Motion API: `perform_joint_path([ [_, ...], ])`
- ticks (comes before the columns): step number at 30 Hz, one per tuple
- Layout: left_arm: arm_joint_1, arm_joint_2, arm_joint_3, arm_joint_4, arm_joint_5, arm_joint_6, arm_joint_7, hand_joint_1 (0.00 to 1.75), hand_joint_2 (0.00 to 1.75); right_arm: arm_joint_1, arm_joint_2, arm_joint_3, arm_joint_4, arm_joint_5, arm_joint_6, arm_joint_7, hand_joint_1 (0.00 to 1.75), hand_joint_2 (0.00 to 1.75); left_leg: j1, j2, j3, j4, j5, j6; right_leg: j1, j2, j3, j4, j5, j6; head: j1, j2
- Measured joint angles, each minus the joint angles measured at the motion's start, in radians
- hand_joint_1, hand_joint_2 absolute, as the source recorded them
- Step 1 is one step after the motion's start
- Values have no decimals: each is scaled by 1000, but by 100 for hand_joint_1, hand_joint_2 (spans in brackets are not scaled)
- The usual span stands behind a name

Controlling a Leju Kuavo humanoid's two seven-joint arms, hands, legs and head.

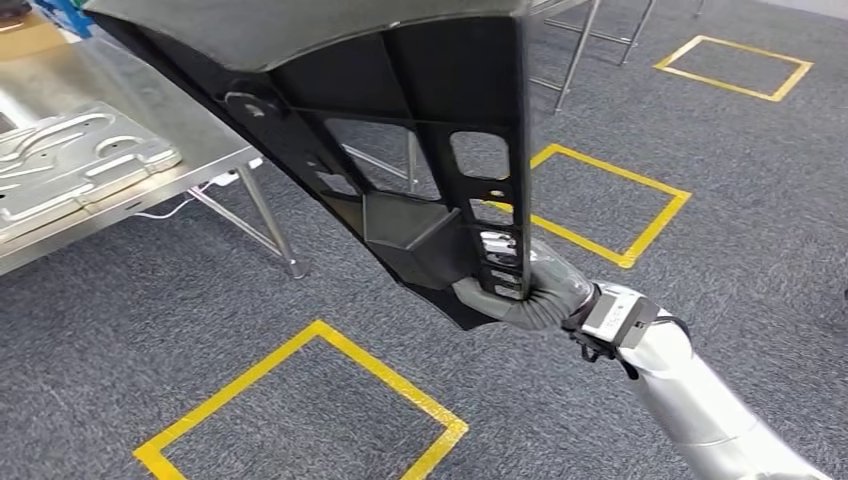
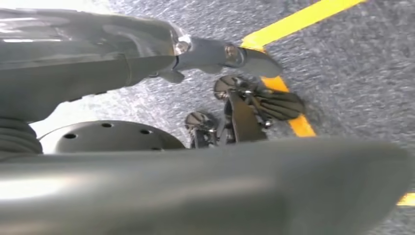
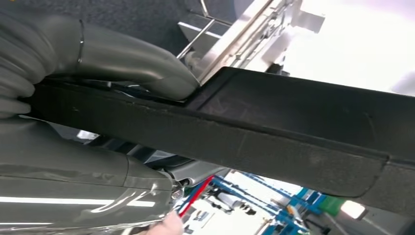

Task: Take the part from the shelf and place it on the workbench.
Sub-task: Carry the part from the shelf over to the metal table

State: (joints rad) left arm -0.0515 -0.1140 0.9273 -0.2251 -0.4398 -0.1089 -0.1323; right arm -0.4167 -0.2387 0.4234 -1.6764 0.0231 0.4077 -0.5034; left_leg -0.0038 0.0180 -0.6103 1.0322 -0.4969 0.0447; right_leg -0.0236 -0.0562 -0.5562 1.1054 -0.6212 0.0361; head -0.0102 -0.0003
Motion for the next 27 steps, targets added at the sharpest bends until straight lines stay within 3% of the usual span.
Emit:
perform_joint_path([
  [2, -4, 0, 2, 0, 0, 0, 1, 0, 0, 3, -1, 0, 5, -2, 0, 0, 175, 175, 0, -24, 2, 0, -2, 6, 1, 42, -72, 134, -54, -1, 1, 0],
  [3, -4, 0, 3, 0, 0, 1, 2, 0, 0, 6, -2, 0, 8, -2, 0, 0, 175, 175, 0, -37, 3, 0, -3, 7, 1, 48, -105, 184, -64, -1, 1, 0],
  [4, -4, 0, 4, 0, -1, 2, 4, 0, 0, 9, -2, 0, 10, -2, 1, 0, 175, 175, 0, -51, 5, 0, -4, 7, 2, 50, -122, 200, -54, 0, 1, 0],
  [5, -3, 0, 4, 0, -1, 3, 6, 0, 0, 11, -2, 0, 12, -3, 1, 0, 175, 175, 0, -65, 7, 1, -6, 6, 2, 53, -120, 175, -24, 1, 1, 0],
  [6, -2, 1, 5, 0, -2, 4, 8, 0, 0, 11, -2, 0, 13, -3, 1, -1, 175, 175, 0, -78, 11, 2, -8, 4, 1, 60, -101, 116, 20, 2, 1, 0],
  [8, -2, 1, 5, 0, -3, 4, 10, 0, 0, 12, -2, -1, 13, -5, 1, -2, 175, 175, 1, -104, 13, 5, -13, -2, -3, 105, -54, -10, 84, 2, 1, 0],
  [10, -2, 1, 6, 0, -5, 4, 10, 0, 0, 14, -2, -2, 13, -6, 0, -4, 175, 175, 4, -126, 7, 7, -14, -11, -3, 136, -35, -62, 97, -3, 1, 0],
  [12, 2, 2, 6, 0, -6, 4, 10, 0, 0, 13, -1, -2, 11, -6, -1, -4, 175, 175, 8, -144, 2, 5, -12, -21, -2, 119, -31, -69, 95, -13, 1, 0],
  [14, 4, 4, 6, 0, -8, 3, 10, 0, 0, 10, 0, -2, 8, -7, -1, -6, 175, 175, 7, -117, -10, 29, -30, -31, -6, 95, -24, -74, 95, -25, 0, 0],
  [16, 0, 5, 7, 0, -9, 2, 10, 0, 0, 11, 1, -2, 5, -8, -1, -7, 175, 175, 7, -60, -59, 129, -80, -43, -6, 65, -18, -78, 91, -36, -1, 0],
  [17, -2, 5, 7, 0, -9, 2, 10, 0, 0, 12, 1, -2, 4, -8, -1, -8, 175, 175, 9, -42, -94, 196, -107, -48, -5, 50, -15, -78, 88, -38, -1, 0],
  [19, -1, 5, 7, 0, -9, 1, 10, 0, 0, 15, 1, -2, 4, -7, -1, -8, 175, 175, 13, -30, -139, 278, -123, -54, -3, 22, -8, -78, 81, -39, -1, 0],
  [20, 0, 5, 7, 0, -9, 1, 10, 0, 0, 16, 1, -2, 4, -7, -1, -7, 175, 175, 14, -26, -135, 264, -102, -54, -3, 10, -3, -78, 76, -37, -1, 0],
  [21, 2, 5, 7, 0, -9, 2, 10, 0, 0, 16, 1, -1, 4, -7, -2, -8, 175, 175, 13, -19, -110, 212, -66, -51, -3, -3, 5, -78, 71, -35, -1, 0],
  [23, 3, 6, 7, 0, -9, 2, 11, 0, 0, 15, 1, -2, 3, -7, -2, -8, 175, 175, 4, 24, -45, 79, -5, -39, -1, -25, 20, -78, 59, -28, -1, 0],
  [25, 0, 8, 7, 0, -9, 3, 12, 0, 0, 16, 2, -1, 3, -7, -3, -8, 175, 175, -9, 56, -18, 19, 6, -25, 4, -44, 27, -79, 51, -19, -1, 0],
  [27, 0, 8, 7, 0, -11, 4, 15, 0, 0, 15, 3, -1, -1, -6, -4, -8, 175, 175, -12, 43, -17, 12, 1, -16, 6, -65, 35, -86, 47, -8, -1, 0],
])
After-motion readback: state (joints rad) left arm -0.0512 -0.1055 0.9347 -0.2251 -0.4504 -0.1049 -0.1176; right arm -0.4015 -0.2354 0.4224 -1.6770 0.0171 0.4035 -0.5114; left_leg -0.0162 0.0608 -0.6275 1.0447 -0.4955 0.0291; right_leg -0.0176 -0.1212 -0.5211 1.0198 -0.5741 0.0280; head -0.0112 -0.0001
